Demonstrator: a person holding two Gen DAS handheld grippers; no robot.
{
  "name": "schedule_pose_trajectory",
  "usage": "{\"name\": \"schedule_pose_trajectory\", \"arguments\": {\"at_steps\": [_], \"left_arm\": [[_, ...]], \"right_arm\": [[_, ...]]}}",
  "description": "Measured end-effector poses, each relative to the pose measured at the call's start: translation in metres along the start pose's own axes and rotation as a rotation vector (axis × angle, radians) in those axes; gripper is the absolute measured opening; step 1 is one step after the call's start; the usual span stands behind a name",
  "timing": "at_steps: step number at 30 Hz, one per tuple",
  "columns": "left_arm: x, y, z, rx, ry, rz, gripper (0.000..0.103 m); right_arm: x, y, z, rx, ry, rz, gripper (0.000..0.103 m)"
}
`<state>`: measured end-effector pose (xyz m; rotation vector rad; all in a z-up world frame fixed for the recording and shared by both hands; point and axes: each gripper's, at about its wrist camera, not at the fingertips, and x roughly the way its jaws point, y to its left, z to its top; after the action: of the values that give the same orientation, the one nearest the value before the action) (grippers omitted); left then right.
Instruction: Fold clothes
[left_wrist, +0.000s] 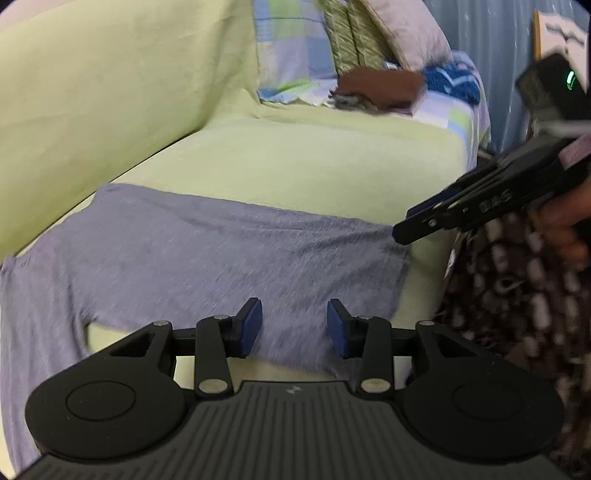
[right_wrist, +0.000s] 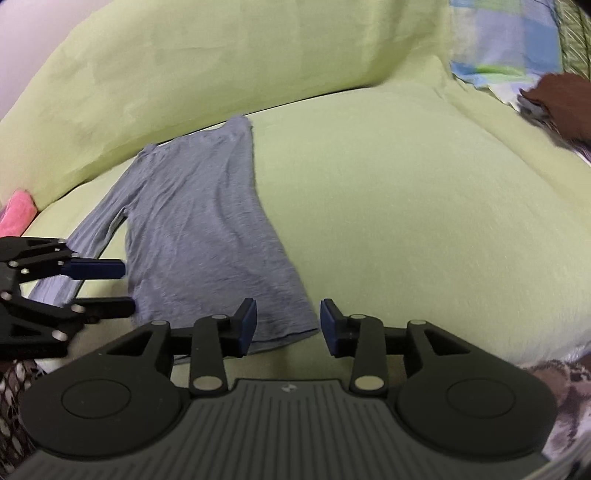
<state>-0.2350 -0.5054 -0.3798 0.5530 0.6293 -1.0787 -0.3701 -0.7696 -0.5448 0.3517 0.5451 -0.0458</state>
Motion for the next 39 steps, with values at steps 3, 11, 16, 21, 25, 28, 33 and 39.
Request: {"name": "schedule_pose_trajectory", "arguments": {"at_steps": [3,11,16,21,25,28,33,39], "left_arm": [[-0.001,0.001,-0.013,-0.020,0.028,0.004,0.047],[-0.026,0.010,-0.022,-0.090,0.050,0.011,0.044],[-0.010,0.044,0.008,-0.128,-0.046,0.084,0.044],[0.017,0.076,0.014,-0.143,-0.008,0.093,0.045],[0.011,0.102,0.006,-0.141,0.000,0.079,0.046],[0.002,0.128,0.003,-0.103,0.020,0.088,0.046],[-0.002,0.143,-0.003,-0.001,0.070,0.093,0.047],[-0.002,0.151,0.001,0.007,0.014,0.114,0.046]], "right_arm": [[-0.002,0.000,-0.001,-0.016,-0.007,0.006,0.039],[0.008,0.002,0.002,-0.014,0.009,0.025,0.041],[0.011,0.003,0.003,-0.015,0.013,0.020,0.044],[0.009,0.008,0.002,-0.035,0.004,0.019,0.045],[0.007,0.037,-0.004,-0.176,-0.018,0.069,0.044],[0.020,0.072,-0.013,-0.308,0.005,0.119,0.039],[0.039,0.131,-0.025,-0.508,0.013,0.155,0.038],[0.057,0.171,-0.019,-0.575,-0.011,0.164,0.038]]}}
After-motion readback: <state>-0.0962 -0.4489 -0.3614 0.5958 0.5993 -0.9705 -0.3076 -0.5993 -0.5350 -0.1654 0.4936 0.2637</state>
